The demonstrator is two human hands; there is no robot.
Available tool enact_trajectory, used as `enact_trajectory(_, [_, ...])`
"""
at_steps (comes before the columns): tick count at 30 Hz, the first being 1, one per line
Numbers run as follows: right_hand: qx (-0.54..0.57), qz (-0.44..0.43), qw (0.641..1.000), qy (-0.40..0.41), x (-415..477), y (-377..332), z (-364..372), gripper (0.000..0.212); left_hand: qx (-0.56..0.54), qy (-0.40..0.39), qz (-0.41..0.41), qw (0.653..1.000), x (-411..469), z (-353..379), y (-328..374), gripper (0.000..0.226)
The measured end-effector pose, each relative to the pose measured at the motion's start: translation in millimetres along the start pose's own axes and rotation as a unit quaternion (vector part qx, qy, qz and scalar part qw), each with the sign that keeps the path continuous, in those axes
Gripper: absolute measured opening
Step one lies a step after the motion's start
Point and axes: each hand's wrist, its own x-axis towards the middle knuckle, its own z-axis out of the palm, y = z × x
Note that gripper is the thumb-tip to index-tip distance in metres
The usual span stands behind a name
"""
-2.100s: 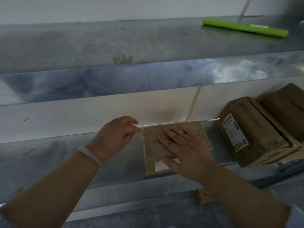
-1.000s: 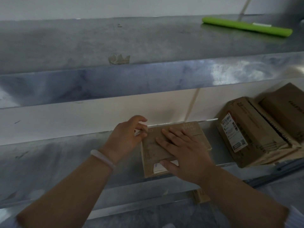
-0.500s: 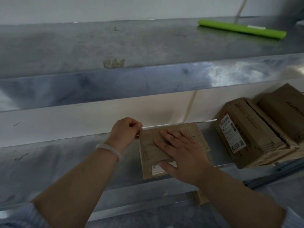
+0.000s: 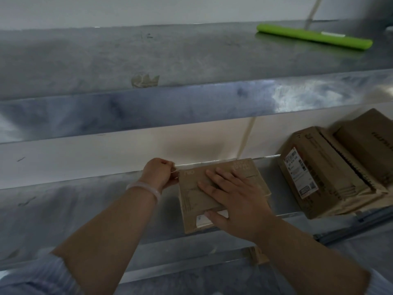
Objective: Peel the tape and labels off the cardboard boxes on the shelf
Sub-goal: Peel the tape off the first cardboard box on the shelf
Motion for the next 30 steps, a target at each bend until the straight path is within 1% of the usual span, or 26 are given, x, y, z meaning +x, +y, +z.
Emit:
enact_trajectory(2, [-0.002, -0.005, 1.000, 0.000, 0.2, 0.3, -0.1, 0.063, 0.012, -0.007, 0.006, 1.000, 3.1, -2.3, -4.9, 0.010])
enact_trajectory(5, [-0.004, -0.008, 1.000, 0.009, 0.9, 0.4, -0.6, 0.063, 0.047, -0.037, 0.079, 0.995, -0.9, -7.4, -9.6, 0.009])
enact_trajectory(7, [-0.001, -0.009, 1.000, 0.016, 0.8, 0.3, -0.5, 0.062, 0.037, -0.077, 0.095, 0.992, -5.5, -11.8, -9.4, 0.009])
enact_trajectory(10, [-0.005, -0.012, 1.000, 0.020, 1.1, 0.2, 0.2, 0.062, -0.008, -0.132, 0.042, 0.990, -4.7, -18.8, -3.2, 0.017])
enact_trajectory(13, [-0.003, -0.013, 1.000, 0.023, 1.3, 0.6, 1.1, 0.062, 0.035, -0.172, 0.029, 0.984, 1.7, -22.7, -0.4, 0.011])
enact_trajectory(17, [-0.012, -0.016, 1.000, 0.023, 1.7, 0.4, 0.7, 0.062, 0.078, -0.215, -0.002, 0.973, 5.4, -22.2, 5.8, 0.013])
enact_trajectory(19, [-0.011, -0.017, 1.000, 0.023, 1.9, 0.3, 0.0, 0.063, 0.109, -0.212, 0.007, 0.971, 7.3, -21.7, 9.7, 0.011])
enact_trajectory(23, [-0.007, -0.017, 1.000, 0.021, 1.8, -0.5, -1.2, 0.064, 0.143, -0.163, 0.033, 0.976, 10.6, -19.5, 2.5, 0.007])
enact_trajectory(25, [-0.009, -0.016, 1.000, 0.011, 1.4, -0.3, -1.4, 0.064, 0.195, -0.133, 0.078, 0.969, 11.4, -19.0, -5.8, 0.006])
enact_trajectory(28, [-0.002, -0.013, 1.000, -0.015, 1.8, 0.1, -2.2, 0.063, 0.237, -0.081, 0.155, 0.956, 10.1, -21.3, -20.6, 0.015])
enact_trajectory(30, [0.004, -0.009, 1.000, -0.014, 3.6, -0.4, -3.6, 0.062, 0.285, -0.050, 0.204, 0.935, 8.5, -24.0, -30.6, 0.020])
